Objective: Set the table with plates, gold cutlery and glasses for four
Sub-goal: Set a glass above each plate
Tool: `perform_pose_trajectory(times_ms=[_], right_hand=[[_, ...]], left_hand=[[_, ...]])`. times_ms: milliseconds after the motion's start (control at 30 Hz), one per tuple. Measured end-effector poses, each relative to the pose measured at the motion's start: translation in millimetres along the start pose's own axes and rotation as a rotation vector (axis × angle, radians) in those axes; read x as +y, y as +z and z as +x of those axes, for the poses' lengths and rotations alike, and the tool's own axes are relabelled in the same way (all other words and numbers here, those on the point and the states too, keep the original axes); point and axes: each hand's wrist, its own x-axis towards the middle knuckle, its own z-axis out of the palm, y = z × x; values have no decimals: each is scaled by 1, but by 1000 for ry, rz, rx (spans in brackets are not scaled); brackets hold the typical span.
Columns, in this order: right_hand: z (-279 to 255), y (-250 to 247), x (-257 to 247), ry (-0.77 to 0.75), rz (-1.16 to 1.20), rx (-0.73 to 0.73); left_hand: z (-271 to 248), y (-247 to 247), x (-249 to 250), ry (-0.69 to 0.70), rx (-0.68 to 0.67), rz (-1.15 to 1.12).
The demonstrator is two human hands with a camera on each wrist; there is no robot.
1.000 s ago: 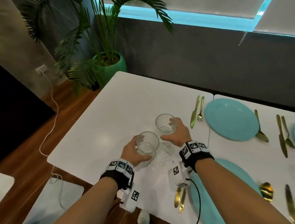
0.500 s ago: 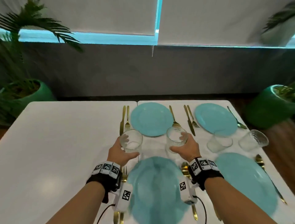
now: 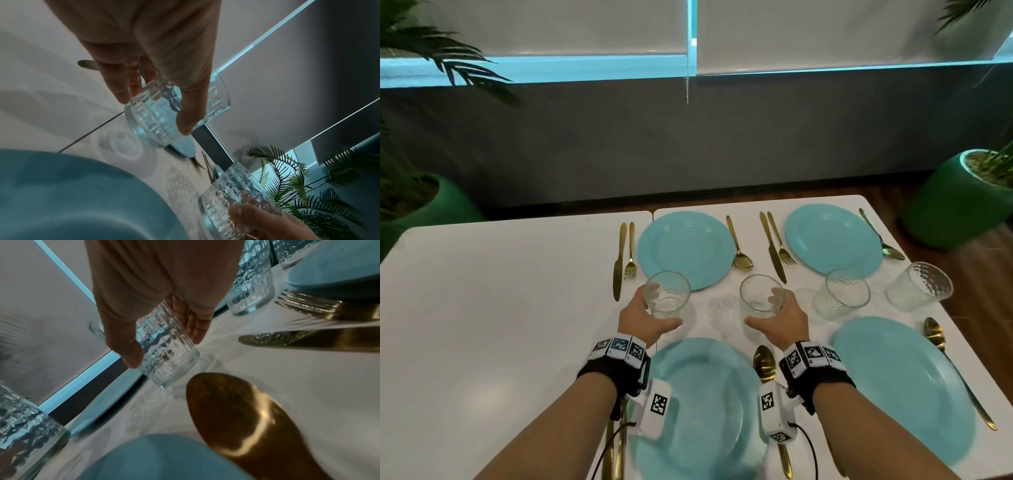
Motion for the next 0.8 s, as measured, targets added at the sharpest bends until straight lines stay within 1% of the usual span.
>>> perform_pose_trajectory(times_ms=[267, 533, 800], right_hand=[[-2, 6, -1, 27, 8, -2], [-9, 3, -1, 81, -23, -42], [-13, -3, -1, 82, -71, -59]], left_hand=[[8, -5, -7, -20, 5, 3], [8, -15, -19, -30, 16, -13], [2, -22, -37, -45, 40, -29]])
